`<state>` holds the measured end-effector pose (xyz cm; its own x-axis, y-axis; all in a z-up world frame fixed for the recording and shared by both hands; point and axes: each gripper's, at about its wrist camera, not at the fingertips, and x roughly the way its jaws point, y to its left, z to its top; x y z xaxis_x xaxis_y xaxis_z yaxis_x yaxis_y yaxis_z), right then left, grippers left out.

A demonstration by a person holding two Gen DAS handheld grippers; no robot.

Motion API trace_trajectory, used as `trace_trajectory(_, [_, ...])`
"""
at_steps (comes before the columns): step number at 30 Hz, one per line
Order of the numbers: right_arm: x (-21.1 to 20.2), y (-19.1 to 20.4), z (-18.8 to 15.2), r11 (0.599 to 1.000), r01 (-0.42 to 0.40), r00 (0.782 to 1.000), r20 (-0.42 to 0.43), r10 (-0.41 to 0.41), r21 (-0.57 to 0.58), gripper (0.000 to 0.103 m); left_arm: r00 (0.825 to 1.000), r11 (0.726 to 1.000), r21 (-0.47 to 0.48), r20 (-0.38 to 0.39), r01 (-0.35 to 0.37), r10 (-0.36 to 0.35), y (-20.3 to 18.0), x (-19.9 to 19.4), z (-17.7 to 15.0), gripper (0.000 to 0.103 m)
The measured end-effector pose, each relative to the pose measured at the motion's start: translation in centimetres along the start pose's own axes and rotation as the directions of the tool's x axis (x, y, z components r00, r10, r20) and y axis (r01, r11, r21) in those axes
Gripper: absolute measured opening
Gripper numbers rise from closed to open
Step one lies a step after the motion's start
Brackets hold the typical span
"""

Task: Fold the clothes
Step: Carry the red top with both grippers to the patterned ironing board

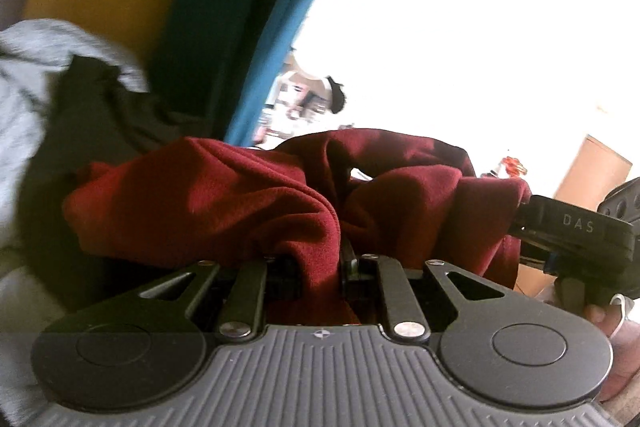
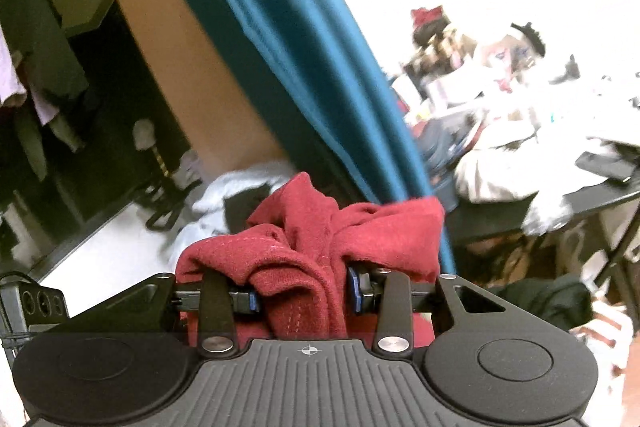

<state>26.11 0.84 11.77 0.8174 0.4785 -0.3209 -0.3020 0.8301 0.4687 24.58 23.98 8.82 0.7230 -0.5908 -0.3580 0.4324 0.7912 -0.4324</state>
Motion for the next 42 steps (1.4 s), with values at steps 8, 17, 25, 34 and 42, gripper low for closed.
trace_trajectory(8, [-8.7,-5.0,0.4,0.998,0.040,0.992,0.117,-0.044,0.041,0.035,0.997,0.994,0.091,-0.037,0.066,-0.063,-8.6,3.6,-0.7,0.016])
trace_trajectory(17, [-24.2,-14.2,0.8,0.998,0.035,0.965,0.257,-0.048,0.055,0.035,0.980,0.967,0.158,-0.026,0.200,-0.198,-23.9,7.2,-5.8,0.016])
trace_trajectory(25, [-38.6,-24.5,0.0,0.989,0.123,0.933,0.329,-0.143,0.080,0.035,0.938,0.931,0.134,-0.119,0.340,-0.325,-36.4,13.5,-11.4,0.016])
trace_trajectory(34, [-53.3,-31.7,-2.0,0.903,0.377,0.828,0.361,-0.429,0.207,0.035,0.783,0.791,0.122,-0.292,0.600,-0.549,-47.4,21.7,-15.9,0.016])
trace_trajectory(42, [-58.9,-37.0,-1.8,0.805,0.521,0.724,0.352,-0.593,0.285,0.035,0.680,0.717,0.047,-0.366,0.696,-0.636,-51.9,28.9,-18.3,0.016])
